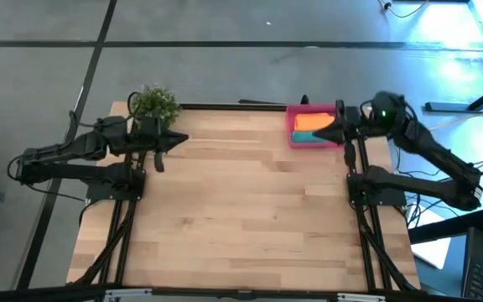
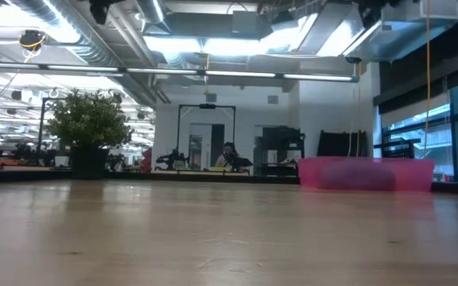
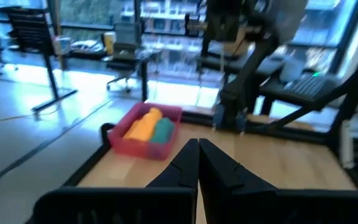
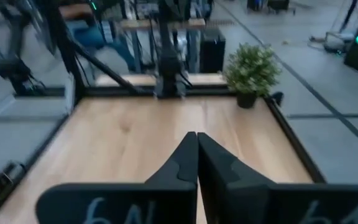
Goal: Roll microfiber towels into tight, uniform cylinder then place into a basket
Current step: Return to Home Position
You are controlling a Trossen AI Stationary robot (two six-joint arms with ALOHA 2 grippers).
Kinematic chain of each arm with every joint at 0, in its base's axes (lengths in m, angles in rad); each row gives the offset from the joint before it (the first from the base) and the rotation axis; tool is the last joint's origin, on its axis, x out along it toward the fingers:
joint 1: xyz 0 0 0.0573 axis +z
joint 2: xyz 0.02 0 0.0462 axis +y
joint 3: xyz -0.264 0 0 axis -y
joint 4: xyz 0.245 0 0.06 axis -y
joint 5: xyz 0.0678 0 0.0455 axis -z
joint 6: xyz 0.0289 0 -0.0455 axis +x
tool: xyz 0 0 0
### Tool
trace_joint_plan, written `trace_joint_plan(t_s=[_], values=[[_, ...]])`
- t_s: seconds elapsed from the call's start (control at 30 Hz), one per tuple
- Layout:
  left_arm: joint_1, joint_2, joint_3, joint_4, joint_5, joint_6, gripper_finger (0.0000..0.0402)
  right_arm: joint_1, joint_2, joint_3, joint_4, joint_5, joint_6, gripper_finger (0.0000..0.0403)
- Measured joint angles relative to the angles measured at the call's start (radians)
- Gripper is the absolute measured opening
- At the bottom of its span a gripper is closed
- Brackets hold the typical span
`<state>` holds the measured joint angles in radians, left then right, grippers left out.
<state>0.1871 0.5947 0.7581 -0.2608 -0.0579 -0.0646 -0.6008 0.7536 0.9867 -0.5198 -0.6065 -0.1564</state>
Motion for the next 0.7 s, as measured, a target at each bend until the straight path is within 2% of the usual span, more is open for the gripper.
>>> trace_joint_plan(t_s=[0.3, 0.7], values=[[0.000, -0.213, -0.249, 0.103, 0.060, -0.092, 0.0000, 0.087, -0.211, -0.362, 0.317, -0.025, 0.212, 0.0003], [0.000, -0.517, -0.570, 0.353, 0.082, -0.089, 0.0000, 0.155, -0.315, -0.694, 0.721, -0.017, 0.358, 0.0003]])
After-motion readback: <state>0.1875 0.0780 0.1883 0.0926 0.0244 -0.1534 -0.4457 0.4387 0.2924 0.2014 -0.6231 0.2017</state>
